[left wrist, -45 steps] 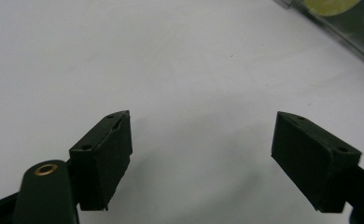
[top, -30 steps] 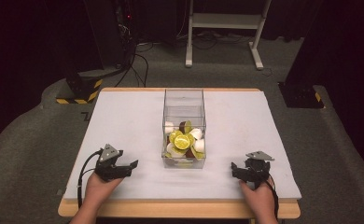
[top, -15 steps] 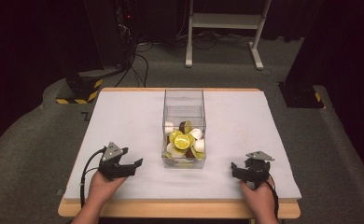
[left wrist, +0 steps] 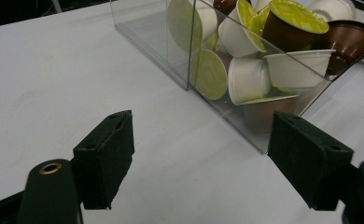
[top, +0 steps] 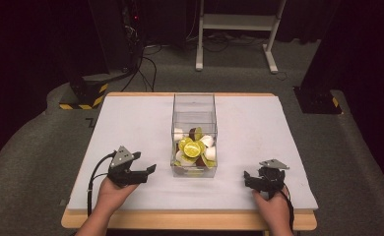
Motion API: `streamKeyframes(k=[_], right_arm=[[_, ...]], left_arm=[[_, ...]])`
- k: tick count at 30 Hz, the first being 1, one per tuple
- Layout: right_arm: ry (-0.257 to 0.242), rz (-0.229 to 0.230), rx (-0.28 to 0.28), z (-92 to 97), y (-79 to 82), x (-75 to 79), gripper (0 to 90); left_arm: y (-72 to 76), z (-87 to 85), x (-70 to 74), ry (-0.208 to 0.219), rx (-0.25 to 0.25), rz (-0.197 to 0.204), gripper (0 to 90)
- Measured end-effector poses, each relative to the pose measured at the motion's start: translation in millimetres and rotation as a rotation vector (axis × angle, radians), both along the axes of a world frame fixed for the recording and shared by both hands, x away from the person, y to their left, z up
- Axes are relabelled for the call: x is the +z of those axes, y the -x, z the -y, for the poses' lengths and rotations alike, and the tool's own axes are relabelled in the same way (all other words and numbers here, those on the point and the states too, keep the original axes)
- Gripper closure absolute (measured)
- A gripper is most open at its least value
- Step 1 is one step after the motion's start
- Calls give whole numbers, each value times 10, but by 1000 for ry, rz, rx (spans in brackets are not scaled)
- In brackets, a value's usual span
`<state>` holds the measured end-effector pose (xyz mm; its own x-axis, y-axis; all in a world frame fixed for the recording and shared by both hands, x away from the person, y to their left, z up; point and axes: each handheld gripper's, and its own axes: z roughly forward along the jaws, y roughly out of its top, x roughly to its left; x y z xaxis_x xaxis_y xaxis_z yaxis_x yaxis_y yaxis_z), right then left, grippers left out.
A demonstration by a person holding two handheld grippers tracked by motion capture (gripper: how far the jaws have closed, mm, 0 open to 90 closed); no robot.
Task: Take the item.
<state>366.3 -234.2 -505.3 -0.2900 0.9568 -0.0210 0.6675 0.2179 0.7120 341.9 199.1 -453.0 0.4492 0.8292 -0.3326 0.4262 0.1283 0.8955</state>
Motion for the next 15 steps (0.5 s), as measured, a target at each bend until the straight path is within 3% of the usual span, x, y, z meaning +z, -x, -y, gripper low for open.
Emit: streamKeyframes(k=[1, 3, 10, 15], right_arm=[[0, 0, 0, 0, 0, 0, 111], [0, 0, 0, 0, 1, 0, 111], [0, 1, 1, 2, -1, 0, 111], [0, 0, 1, 2, -1, 0, 111]], left_arm=[[-2, 16, 13, 16, 3, 1, 232], [-6, 18, 38, 1, -9, 7, 233], [-25, 92, 139, 50, -18, 12, 235], [-37, 141, 200, 46, -42, 23, 241]])
